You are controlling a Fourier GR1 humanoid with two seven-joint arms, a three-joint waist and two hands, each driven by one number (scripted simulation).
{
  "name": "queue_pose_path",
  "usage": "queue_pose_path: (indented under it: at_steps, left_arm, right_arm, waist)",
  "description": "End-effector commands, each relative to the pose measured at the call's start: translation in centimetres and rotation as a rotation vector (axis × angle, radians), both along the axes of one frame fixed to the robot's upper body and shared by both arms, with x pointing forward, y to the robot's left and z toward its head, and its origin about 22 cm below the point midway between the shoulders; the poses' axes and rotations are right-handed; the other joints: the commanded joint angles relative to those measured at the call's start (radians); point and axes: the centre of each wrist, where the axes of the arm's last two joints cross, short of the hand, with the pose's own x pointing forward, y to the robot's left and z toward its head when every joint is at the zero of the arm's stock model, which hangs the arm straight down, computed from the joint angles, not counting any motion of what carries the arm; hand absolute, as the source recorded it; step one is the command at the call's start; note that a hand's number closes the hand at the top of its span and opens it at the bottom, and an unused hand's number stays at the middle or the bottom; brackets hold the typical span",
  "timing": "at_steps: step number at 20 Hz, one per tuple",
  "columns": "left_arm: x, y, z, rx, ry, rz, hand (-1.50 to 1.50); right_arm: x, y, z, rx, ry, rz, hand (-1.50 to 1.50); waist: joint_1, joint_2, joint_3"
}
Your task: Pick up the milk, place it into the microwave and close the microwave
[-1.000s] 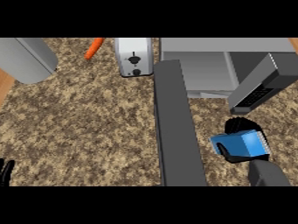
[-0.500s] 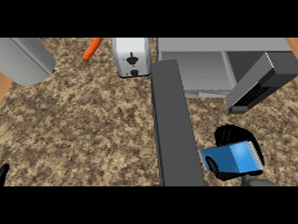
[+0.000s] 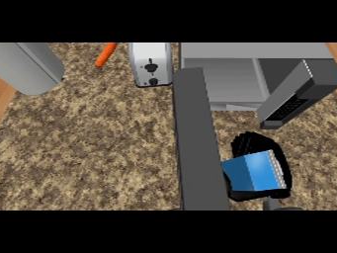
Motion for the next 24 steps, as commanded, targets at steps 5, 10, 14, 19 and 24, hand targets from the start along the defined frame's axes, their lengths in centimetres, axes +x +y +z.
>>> queue_pose_path:
  at_steps: [5,10,14,19,24]
  left_arm:
    - [-1.1,0.0,-0.6,0.004,0.026,0.020,-1.50]
    - [-1.3,2.1,0.5,0.027,0.009,0.024,-1.50]
    - [-0.1,1.4,-1.3,0.000,0.021,-0.002,-1.50]
    - [1.0,3.4,-1.1,0.009,0.022,0.003,-1.50]
    - [0.9,2.0,-0.5,0.010,0.022,-0.012,-1.50]
  right_arm:
    - [3.3,4.6,1.8,-0.042,-0.063,-0.077,1.50]
    - [7.0,2.6,2.5,-0.153,0.011,-0.198,1.50]
    - [8.4,3.8,-0.3,-0.197,0.050,-0.262,1.50]
    - [11.8,2.3,-1.8,-0.183,0.100,-0.259,1.50]
    - [13.7,-0.5,-3.8,-0.194,0.063,-0.252,1.50]
  waist:
    - [0.009,0.002,0.000]
    - [0.013,0.003,0.000]
    - [0.018,0.006,0.001]
    - [0.017,0.008,0.001]
    - [0.022,0.009,0.002]
